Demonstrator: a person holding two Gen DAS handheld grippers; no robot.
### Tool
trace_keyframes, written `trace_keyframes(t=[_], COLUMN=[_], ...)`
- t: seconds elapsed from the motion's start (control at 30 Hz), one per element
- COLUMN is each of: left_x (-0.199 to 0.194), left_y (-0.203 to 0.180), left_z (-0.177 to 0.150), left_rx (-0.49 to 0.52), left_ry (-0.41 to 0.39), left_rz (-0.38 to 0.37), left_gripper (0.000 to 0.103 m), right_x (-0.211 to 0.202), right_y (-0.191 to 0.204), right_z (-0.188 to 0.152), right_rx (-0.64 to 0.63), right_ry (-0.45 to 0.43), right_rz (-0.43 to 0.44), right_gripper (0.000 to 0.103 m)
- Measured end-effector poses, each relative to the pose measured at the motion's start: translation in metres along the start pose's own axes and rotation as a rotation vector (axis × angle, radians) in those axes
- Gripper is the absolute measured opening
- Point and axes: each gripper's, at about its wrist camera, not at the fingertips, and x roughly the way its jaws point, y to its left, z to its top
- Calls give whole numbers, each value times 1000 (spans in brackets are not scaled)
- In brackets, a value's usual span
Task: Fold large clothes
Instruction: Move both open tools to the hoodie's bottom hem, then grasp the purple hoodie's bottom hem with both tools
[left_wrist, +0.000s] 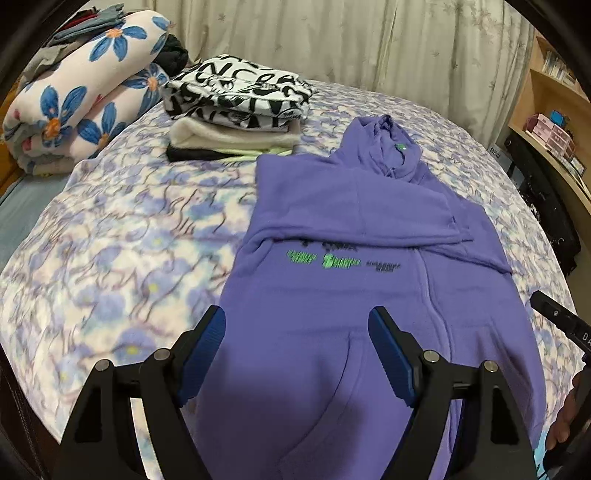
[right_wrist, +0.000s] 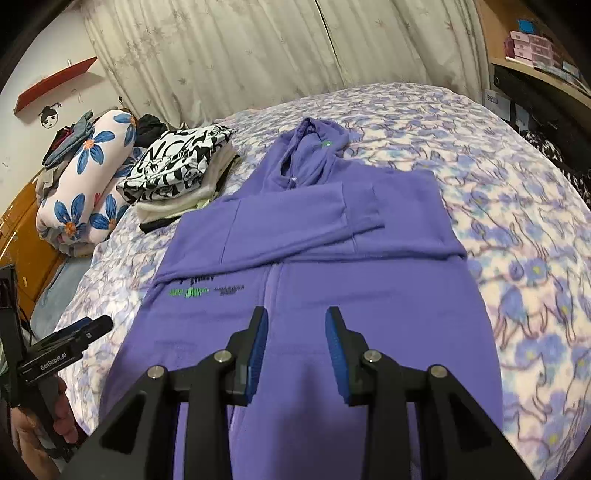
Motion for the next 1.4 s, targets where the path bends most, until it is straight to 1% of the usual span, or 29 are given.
trace_keyframes(t=[0.2, 0.3, 0.37, 0.4, 0.47, 0.53, 0.67, 0.77, 0.9, 1.03, 1.17, 1.27, 1.3, 1.33, 1.4], left_x=[-7, -5, -2, 0, 3, 6, 2, 3, 4, 4, 6, 7, 8, 8, 8], left_y=[22, 37, 48, 52, 60, 62, 62, 59, 60, 65, 71, 75, 76, 77, 79], left_z=[-32, -49, -62, -69, -81, -91, -104, -108, -109, -109, -110, -112, -112, -112, -112], left_rx=[-11, -37, -65, -79, -108, -124, -106, -82, -73, -85, -100, -115, -118, -122, -127], left_ry=[49, 98, 139, 159, 195, 215, 183, 187, 190, 200, 210, 213, 216, 219, 223], left_rz=[26, 25, -8, -35, -98, -136, -153, -147, -161, -186, -201, -221, -229, -235, -250], left_gripper=[78, 78, 78, 78, 78, 78, 78, 78, 78, 78, 78, 78, 78, 78, 78], right_x=[-15, -20, -24, -27, -32, -36, -42, -46, -47, -47, -41, -40, -40, -39, -39], right_y=[-18, -31, -42, -48, -61, -73, -97, -114, -135, -146, -157, -158, -156, -155, -150], right_z=[-27, -40, -49, -54, -62, -71, -84, -92, -103, -108, -111, -112, -113, -115, -117], right_rx=[15, 27, 43, 51, 64, 69, 86, 116, 167, 176, 217, 217, 215, 215, 199], right_ry=[28, 49, 63, 69, 75, 83, 115, 133, 163, 185, 212, 221, 229, 241, 259], right_rz=[-24, -38, -35, -40, -51, -63, -99, -120, -95, -104, -59, -15, 19, 72, 130], right_gripper=[32, 32, 35, 40, 46, 46, 46, 46, 46, 46, 46, 47, 47, 47, 47])
